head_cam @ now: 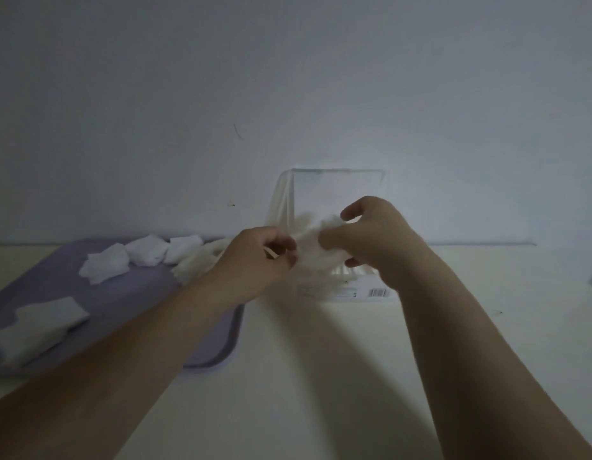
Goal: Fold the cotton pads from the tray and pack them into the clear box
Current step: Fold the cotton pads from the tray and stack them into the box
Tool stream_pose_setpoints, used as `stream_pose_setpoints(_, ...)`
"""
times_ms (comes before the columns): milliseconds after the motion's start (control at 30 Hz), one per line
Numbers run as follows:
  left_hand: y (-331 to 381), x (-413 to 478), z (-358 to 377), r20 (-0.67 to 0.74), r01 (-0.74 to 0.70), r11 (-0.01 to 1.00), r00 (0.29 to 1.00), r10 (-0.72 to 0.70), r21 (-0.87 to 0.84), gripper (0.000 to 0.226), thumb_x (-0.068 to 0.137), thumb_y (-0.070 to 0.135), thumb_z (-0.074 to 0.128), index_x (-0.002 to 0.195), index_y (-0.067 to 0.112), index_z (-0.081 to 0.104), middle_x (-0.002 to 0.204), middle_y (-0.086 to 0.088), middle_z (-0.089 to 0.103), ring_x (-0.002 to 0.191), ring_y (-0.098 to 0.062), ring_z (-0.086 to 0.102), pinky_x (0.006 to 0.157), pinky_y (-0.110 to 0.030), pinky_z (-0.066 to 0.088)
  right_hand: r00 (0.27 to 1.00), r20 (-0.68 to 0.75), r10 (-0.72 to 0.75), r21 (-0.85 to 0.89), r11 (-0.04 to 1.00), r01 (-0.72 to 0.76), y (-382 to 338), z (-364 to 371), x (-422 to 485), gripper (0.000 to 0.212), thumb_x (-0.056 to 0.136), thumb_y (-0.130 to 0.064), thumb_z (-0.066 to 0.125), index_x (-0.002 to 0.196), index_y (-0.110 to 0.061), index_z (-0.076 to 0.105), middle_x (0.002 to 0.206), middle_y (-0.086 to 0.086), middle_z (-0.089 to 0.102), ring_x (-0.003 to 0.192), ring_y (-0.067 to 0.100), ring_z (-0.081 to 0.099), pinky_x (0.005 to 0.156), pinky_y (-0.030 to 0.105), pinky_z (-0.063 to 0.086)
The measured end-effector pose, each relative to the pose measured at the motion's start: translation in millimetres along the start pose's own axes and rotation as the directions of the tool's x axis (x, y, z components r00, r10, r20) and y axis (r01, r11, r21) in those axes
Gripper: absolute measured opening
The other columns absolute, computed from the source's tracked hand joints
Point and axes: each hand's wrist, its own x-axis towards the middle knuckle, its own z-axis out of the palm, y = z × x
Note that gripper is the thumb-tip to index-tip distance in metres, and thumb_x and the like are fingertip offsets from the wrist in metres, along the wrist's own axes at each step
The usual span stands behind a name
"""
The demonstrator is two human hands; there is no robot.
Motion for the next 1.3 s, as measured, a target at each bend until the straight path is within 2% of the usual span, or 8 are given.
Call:
stream_pose_setpoints(200, -4, -3, 3, -0.025, 0.024, 0.997, 0.999, -0.026, -0.077, 0.004, 0.089, 0.022, 0.077, 0.093, 0.021, 0.075, 0.086, 0.005, 0.076, 0.065, -0.005, 0.065, 0.059, -0.013, 0.047, 1.000, -0.016, -0.021, -0.051, 0.998, 0.021, 4, 10, 4, 0.037, 0.070, -0.015, 0.086, 0.094, -0.004, 0.059, 0.089, 0.009, 0.069, 0.072, 0.028, 0.071, 0.065, 0.047, 0.066)
stream_pose_setpoints(333, -9, -3, 6, -0.018, 0.025, 0.997, 0.999, -0.027, -0.077, 0.001, 0.091, 0.024, 0.074, 0.091, 0.023, 0.075, 0.084, 0.008, 0.076, 0.071, -0.006, 0.065, 0.072, -0.018, 0.052, 0.997, -0.019, -0.071, -0.214, 0.975, 0.066, 1, -2, 5, 0.018, 0.076, -0.019, 0.082, 0.090, -0.013, 0.071, 0.074, 0.008, 0.073, 0.051, 0.019, 0.062, 0.045, 0.025, 0.048)
stream_pose_setpoints(567, -9, -3, 10, -0.024, 0.042, 0.993, 0.999, -0.045, -0.114, 0.004, 0.090, 0.022, 0.073, 0.086, 0.024, 0.075, 0.076, 0.005, 0.075, 0.068, -0.010, 0.066, 0.069, -0.029, 0.055, 0.996, -0.051, -0.072, -0.536, 0.843, 0.034, 10, 27, 12, 0.022, 0.075, -0.013, 0.072, 0.096, -0.014, 0.072, 0.085, 0.008, 0.071, 0.074, 0.025, 0.070, 0.069, 0.032, 0.060)
stream_pose_setpoints(667, -6, -6, 11, -0.003, 0.059, 0.987, 0.998, -0.060, -0.151, 0.005, 0.092, 0.020, 0.071, 0.089, 0.020, 0.075, 0.076, -0.001, 0.075, 0.066, -0.011, 0.066, 0.060, -0.026, 0.053, 0.991, -0.091, -0.103, -0.661, 0.750, 0.017, 13, 30, 13, 0.029, 0.079, -0.008, 0.065, 0.105, -0.021, 0.066, 0.102, 0.002, 0.061, 0.087, 0.027, 0.062, 0.072, 0.032, 0.048)
stream_pose_setpoints(867, 1, -10, 12, 0.037, 0.118, 0.957, 0.993, -0.112, -0.266, 0.006, 0.096, 0.016, 0.069, 0.097, 0.011, 0.068, 0.075, -0.007, 0.071, 0.059, -0.019, 0.067, 0.054, -0.029, 0.057, 0.999, 0.007, -0.047, -0.541, 0.840, 0.044, 8, 43, 12, 0.030, 0.076, -0.040, 0.079, 0.086, -0.014, 0.067, 0.080, 0.001, 0.068, 0.070, 0.021, 0.065, 0.054, 0.025, 0.042)
stream_pose_setpoints(967, -1, -11, 13, 0.046, 0.159, 0.941, 0.987, -0.152, -0.299, 0.012, 0.097, 0.021, 0.067, 0.104, 0.013, 0.061, 0.085, -0.012, 0.071, 0.059, -0.021, 0.069, 0.055, -0.032, 0.058, 0.996, 0.056, -0.074, -0.471, 0.877, 0.092, 5, 43, 8, 0.026, 0.080, -0.029, 0.073, 0.087, -0.004, 0.070, 0.079, 0.011, 0.071, 0.073, 0.025, 0.067, 0.060, 0.031, 0.053)
stream_pose_setpoints(1100, -4, -14, 14, 0.029, 0.141, 0.954, 0.990, -0.139, -0.263, 0.007, 0.099, 0.025, 0.064, 0.102, 0.018, 0.062, 0.087, -0.009, 0.071, 0.060, -0.019, 0.071, 0.055, -0.034, 0.061, 0.989, 0.077, -0.127, -0.470, 0.870, 0.149, 0, 40, 3, 0.032, 0.087, -0.017, 0.069, 0.114, -0.001, 0.072, 0.107, 0.019, 0.074, 0.093, 0.034, 0.074, 0.084, 0.045, 0.064)
stream_pose_setpoints(1300, -7, -13, 16, -0.036, 0.061, 0.990, 0.997, -0.066, -0.129, 0.011, 0.099, 0.024, 0.060, 0.088, 0.023, 0.064, 0.078, -0.001, 0.072, 0.068, -0.027, 0.072, 0.060, -0.050, 0.063, 0.977, 0.143, -0.156, -0.580, 0.787, 0.210, 0, 58, 4, 0.014, 0.082, -0.013, 0.059, 0.089, -0.011, 0.072, 0.070, 0.004, 0.064, 0.068, 0.021, 0.064, 0.061, 0.031, 0.055)
